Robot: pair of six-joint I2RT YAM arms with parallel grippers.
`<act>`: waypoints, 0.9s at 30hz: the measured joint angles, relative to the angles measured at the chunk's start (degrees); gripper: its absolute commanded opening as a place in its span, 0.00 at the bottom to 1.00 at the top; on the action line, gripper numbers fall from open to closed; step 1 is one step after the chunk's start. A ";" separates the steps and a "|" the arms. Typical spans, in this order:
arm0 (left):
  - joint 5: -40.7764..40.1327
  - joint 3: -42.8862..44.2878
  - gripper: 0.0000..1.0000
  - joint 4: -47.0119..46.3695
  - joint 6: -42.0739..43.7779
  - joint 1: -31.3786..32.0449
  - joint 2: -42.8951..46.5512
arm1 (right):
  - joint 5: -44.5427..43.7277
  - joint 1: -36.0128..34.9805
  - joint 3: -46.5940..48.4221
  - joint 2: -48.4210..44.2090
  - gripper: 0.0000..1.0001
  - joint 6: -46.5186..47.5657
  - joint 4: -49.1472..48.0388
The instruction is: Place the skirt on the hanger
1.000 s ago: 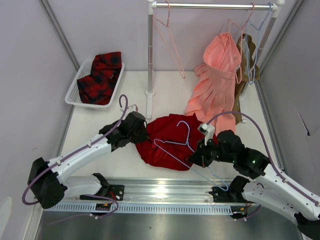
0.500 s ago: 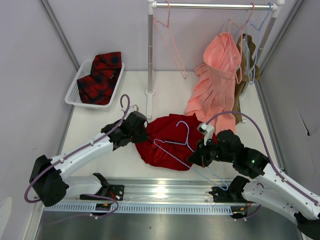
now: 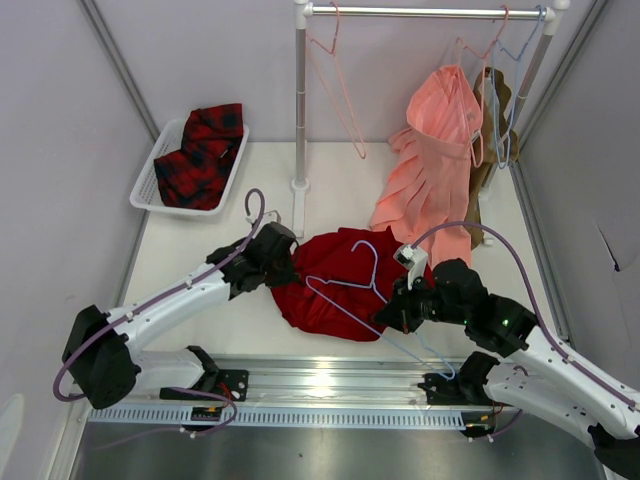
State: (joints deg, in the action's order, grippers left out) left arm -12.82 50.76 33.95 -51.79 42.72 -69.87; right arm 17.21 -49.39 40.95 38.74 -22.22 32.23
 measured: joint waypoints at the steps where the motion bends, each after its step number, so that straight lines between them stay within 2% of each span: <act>1: 0.09 0.00 0.02 0.00 0.28 0.00 -0.02 | 0.00 0.00 0.00 0.04 0.00 0.00 -0.02; 27: 2.47 1.55 0.00 0.00 10.27 -0.04 -3.30 | 2.29 0.00 0.00 0.07 0.00 0.37 -2.16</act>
State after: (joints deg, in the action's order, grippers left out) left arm -10.35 52.31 33.95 -41.52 42.68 -73.17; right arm 19.51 -49.39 40.95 38.81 -21.85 30.06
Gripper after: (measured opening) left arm 0.004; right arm 0.044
